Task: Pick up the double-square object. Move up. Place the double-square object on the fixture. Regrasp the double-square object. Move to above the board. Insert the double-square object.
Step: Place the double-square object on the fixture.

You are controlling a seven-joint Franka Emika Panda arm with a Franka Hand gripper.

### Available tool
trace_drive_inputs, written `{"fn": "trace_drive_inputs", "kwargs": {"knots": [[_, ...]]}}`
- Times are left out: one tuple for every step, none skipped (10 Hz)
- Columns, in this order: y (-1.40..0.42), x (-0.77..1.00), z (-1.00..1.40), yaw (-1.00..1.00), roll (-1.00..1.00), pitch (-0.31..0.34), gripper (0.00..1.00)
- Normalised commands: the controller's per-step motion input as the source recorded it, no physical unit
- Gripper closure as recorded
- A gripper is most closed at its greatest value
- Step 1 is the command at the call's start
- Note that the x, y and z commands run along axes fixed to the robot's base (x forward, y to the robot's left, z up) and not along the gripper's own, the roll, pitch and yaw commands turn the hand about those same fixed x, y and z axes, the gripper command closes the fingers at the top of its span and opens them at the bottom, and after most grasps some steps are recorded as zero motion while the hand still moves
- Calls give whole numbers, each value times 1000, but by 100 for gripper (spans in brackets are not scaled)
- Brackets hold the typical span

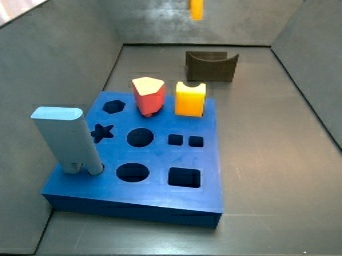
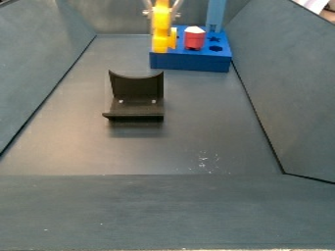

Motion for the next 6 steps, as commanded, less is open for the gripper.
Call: {"fn": "trace_drive_inputs", "kwargs": {"knots": [[60, 876, -21, -19, 56, 91, 100], [35, 700, -10, -18, 56, 114, 100], [27, 635, -4, -18, 57, 123, 100], [13, 481, -2, -16, 59, 141, 100], [-165, 384, 108, -24, -1000, 70, 100], [-137, 270, 105, -29, -1000, 75, 100]]}}
